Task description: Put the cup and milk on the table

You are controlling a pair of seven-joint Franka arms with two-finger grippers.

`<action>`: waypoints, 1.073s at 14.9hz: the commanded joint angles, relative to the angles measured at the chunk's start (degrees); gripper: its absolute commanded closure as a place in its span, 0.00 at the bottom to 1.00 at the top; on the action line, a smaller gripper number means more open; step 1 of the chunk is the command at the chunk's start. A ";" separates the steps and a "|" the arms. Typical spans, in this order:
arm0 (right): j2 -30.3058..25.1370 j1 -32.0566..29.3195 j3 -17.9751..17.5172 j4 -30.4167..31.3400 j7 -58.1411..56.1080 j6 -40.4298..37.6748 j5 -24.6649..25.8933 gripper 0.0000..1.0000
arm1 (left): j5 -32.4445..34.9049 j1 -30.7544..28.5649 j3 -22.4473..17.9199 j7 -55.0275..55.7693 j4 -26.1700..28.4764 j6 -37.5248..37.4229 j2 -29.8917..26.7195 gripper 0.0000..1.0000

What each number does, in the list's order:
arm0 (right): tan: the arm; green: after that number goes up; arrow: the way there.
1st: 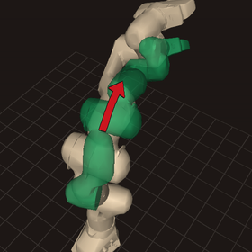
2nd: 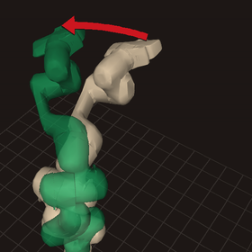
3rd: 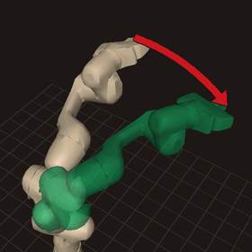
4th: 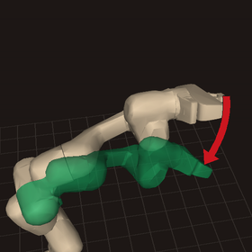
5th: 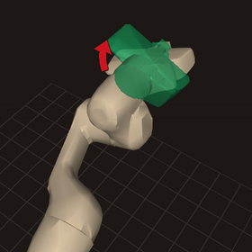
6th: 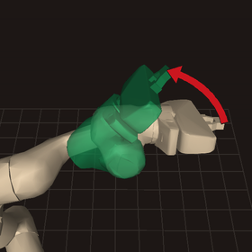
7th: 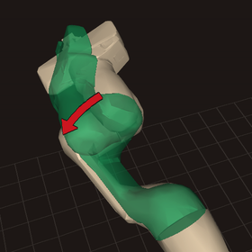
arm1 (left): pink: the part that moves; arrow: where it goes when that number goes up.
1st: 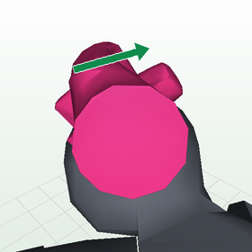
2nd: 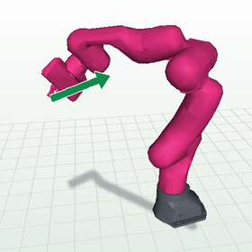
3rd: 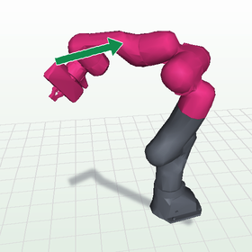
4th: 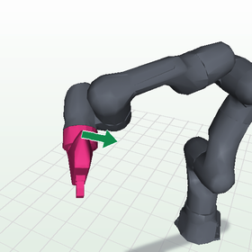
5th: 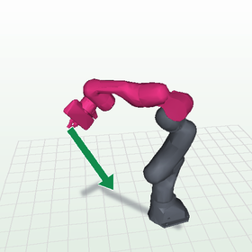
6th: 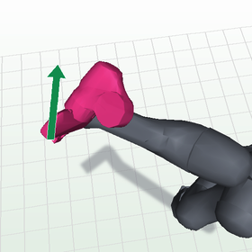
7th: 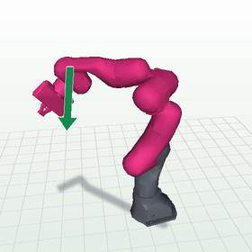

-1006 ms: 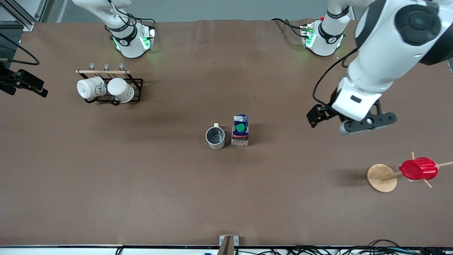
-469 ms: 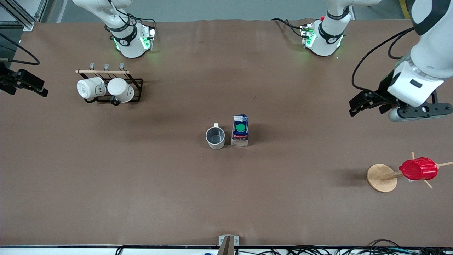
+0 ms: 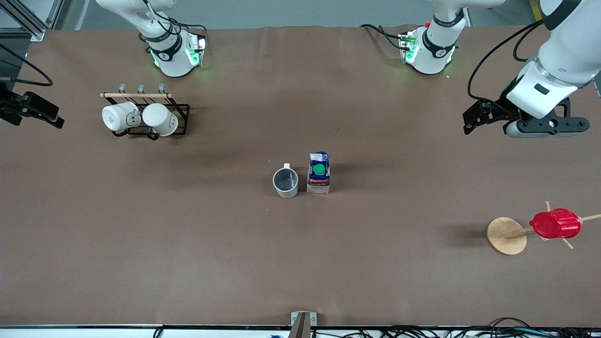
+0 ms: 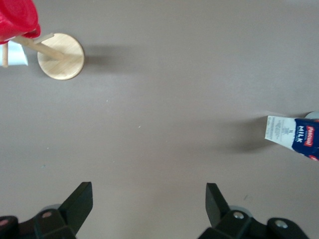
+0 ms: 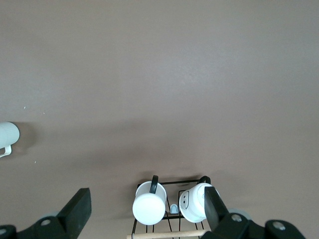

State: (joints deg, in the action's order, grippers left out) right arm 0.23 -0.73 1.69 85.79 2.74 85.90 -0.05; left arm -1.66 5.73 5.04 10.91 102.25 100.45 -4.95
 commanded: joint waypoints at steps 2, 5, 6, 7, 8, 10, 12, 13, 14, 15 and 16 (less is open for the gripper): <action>0.29 -0.23 -0.02 -0.89 -0.63 -0.82 -1.01 0.00 | 1.48 -1.68 0.32 -4.21 0.94 1.24 -0.42 0.00; 0.29 -0.23 -0.02 -0.89 -0.63 -0.82 -1.01 0.00 | 1.22 -3.18 0.41 -5.46 -2.50 -0.33 2.05 0.00; 0.29 -0.23 -0.02 -0.89 -0.63 -0.82 -1.01 0.00 | 1.05 -3.18 0.41 -5.72 -2.50 -0.43 2.05 0.00; 0.29 -0.23 -0.02 -0.89 -0.63 -0.82 -1.01 0.00 | 0.87 -3.18 0.24 -5.90 -2.67 -0.34 2.14 0.00; 0.29 -0.23 -0.02 -0.89 -0.63 -0.82 -1.01 0.00 | 0.69 -3.27 0.06 -5.90 -2.85 -0.34 2.14 0.00; 0.29 -0.23 -0.02 -0.89 -0.63 -0.82 -1.01 0.00 | 0.60 -3.36 -0.03 -5.90 -3.11 -0.25 2.40 0.00; 0.29 -0.32 -0.02 -0.89 -0.63 -0.82 -1.01 0.00 | 0.60 -3.53 -0.03 -5.73 -4.43 -0.34 3.63 0.00; 0.29 -0.23 -0.02 -0.89 -0.63 -0.82 -1.01 0.00 | 0.52 -3.53 -0.03 -5.73 -4.52 -0.34 3.72 0.00; 0.29 -0.32 -0.02 -0.89 -0.63 -0.82 -1.01 0.00 | 0.52 -3.53 -0.03 -5.81 -4.52 -0.34 3.72 0.00; 0.29 -0.32 -0.02 -0.89 -0.63 -0.82 -1.01 0.00 | 0.52 -3.45 -0.03 -5.73 -4.52 -0.34 3.98 0.00; 0.29 -0.23 -0.02 -0.89 -0.63 -0.82 -1.01 0.00 | 0.52 -3.36 -0.03 -5.81 -4.43 -0.34 4.07 0.00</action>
State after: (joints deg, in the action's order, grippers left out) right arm 0.24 -0.73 1.69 85.79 2.73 85.89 -0.05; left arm -1.21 2.58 4.86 5.72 99.42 101.21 -1.80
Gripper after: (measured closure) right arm 0.000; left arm 0.000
